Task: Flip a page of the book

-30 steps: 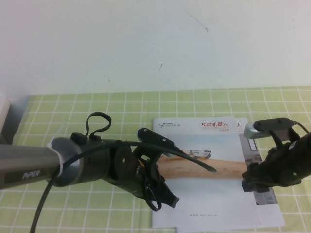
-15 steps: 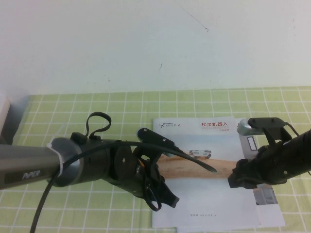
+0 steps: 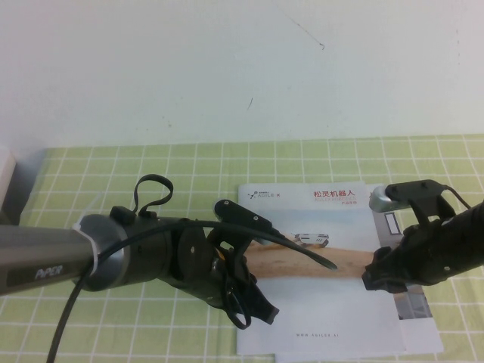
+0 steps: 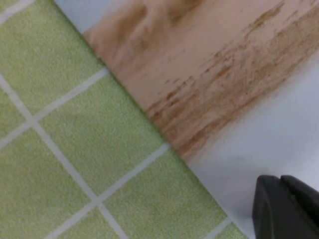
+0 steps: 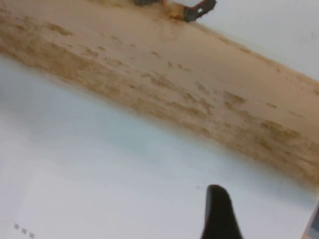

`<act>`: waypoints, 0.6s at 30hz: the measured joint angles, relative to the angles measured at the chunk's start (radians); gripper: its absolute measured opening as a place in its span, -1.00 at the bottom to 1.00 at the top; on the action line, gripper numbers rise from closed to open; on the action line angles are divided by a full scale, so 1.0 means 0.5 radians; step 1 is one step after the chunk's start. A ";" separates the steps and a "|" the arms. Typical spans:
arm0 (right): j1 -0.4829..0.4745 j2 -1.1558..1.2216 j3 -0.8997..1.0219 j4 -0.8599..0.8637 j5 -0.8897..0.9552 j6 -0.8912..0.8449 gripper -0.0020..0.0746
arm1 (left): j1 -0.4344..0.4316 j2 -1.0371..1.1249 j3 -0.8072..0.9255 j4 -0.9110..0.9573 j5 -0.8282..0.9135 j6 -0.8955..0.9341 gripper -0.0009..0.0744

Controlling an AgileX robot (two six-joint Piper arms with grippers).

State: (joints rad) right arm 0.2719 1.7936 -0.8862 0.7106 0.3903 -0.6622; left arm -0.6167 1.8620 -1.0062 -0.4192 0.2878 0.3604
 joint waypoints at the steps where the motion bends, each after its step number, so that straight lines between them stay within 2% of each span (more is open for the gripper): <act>1: 0.000 0.004 0.000 0.000 -0.005 0.000 0.13 | 0.000 0.000 0.000 0.000 0.000 0.000 -0.98; 6: 0.000 0.073 -0.005 0.001 -0.034 0.004 0.13 | 0.000 0.000 0.000 0.000 0.000 0.000 -0.98; 18: -0.011 0.112 -0.023 0.284 -0.045 -0.043 0.12 | 0.000 0.000 0.000 0.000 0.000 0.000 -0.99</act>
State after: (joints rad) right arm 0.2663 1.8497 -0.8975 0.8527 0.3676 -0.6834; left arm -0.6167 1.8620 -1.0062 -0.4192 0.2878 0.3604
